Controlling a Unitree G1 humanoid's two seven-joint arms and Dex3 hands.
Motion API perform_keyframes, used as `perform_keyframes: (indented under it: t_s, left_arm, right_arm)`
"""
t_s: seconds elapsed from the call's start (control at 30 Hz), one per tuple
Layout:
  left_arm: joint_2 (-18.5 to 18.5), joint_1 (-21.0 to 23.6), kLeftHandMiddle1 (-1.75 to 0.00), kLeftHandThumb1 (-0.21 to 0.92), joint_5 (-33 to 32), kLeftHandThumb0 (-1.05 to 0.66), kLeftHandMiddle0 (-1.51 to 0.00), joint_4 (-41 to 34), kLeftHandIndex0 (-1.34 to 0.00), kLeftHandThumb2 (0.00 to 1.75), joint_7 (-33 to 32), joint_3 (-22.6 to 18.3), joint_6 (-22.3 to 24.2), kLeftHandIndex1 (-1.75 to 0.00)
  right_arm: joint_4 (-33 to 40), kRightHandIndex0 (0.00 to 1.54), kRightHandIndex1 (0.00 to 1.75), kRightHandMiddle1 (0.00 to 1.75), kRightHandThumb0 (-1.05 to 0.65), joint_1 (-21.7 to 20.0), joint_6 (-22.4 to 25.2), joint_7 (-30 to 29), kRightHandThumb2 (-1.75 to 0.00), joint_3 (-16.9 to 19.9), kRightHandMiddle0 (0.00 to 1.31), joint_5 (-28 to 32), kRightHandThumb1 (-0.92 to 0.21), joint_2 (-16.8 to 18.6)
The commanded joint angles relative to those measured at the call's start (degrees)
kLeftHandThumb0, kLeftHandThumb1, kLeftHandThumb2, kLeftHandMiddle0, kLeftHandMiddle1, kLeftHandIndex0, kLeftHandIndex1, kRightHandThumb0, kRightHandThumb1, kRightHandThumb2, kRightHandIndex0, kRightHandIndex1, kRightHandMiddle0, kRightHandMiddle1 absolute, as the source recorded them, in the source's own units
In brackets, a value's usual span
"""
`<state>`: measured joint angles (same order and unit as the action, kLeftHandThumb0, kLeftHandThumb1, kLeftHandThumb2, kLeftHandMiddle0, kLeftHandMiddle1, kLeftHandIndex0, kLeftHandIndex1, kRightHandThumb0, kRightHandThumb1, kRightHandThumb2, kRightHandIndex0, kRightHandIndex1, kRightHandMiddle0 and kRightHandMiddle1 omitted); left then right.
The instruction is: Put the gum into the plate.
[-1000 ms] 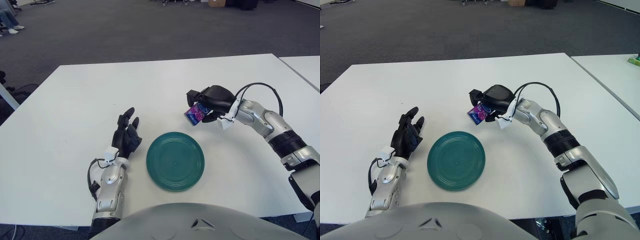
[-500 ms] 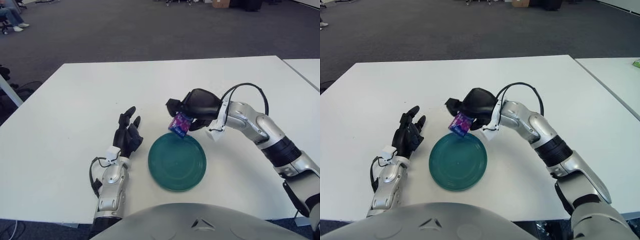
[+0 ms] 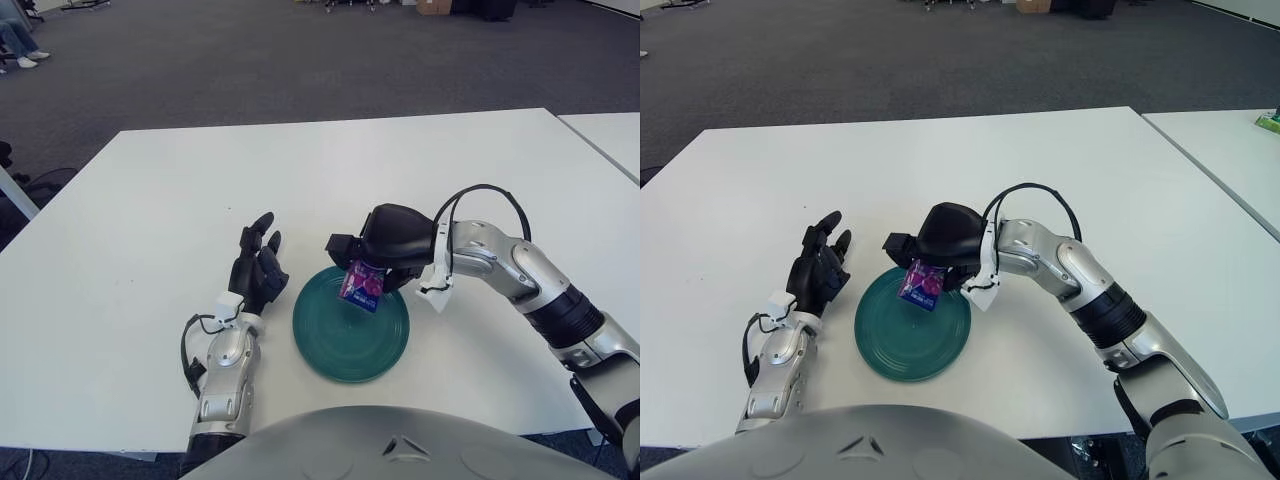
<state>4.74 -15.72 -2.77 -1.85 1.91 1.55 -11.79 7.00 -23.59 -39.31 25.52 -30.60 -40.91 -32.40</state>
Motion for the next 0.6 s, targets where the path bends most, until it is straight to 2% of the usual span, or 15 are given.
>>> perform_keyframes:
  t_s: [0.0, 0.1, 0.43, 0.57]
  left_arm:
    - [-0.25, 1.52, 0.00, 0.92, 0.41, -0.95, -0.38, 0.83, 0.00, 1.03, -0.45, -0.18, -0.63, -0.64]
    - [-0.07, 1.85, -0.01, 0.92, 0.40, -0.95, -0.39, 1.19, 0.00, 1.04, -0.58, -0.17, -0.75, -0.65]
    - [0.45, 2.14, 0.00, 0.92, 0.82, -0.95, -0.38, 0.78, 0.00, 1.05, -1.44, 0.13, -0.30, -0.65]
    - [0.70, 2.13, -0.01, 0.92, 0.71, -0.96, -0.40, 0.64, 0.00, 1.05, -1.63, 0.00, -0.30, -0.67]
  right_arm:
    - [-0.17, 1.18, 1.75, 1.75, -0.43, -0.61, -1.82, -0.42, -1.12, -0.16, 0.49, 2.50, -0.48, 1.28]
    - [-0.99, 1.18, 1.75, 1.75, -0.44, -1.02, -3.70, -0.25, -1.12, -0.85, 0.50, 4.07, -0.47, 2.25]
    - [-4.99, 1.17, 1.75, 1.75, -0.44, -0.67, -8.52, -2.20, -1.14, -2.36, 0.50, 1.89, -0.46, 4.67]
    - [-5.95, 1.09, 1.75, 1.75, -0.41, -0.21, -8.40, -3.36, -1.00, -2.22, 0.43, 0.12, -0.57, 5.65]
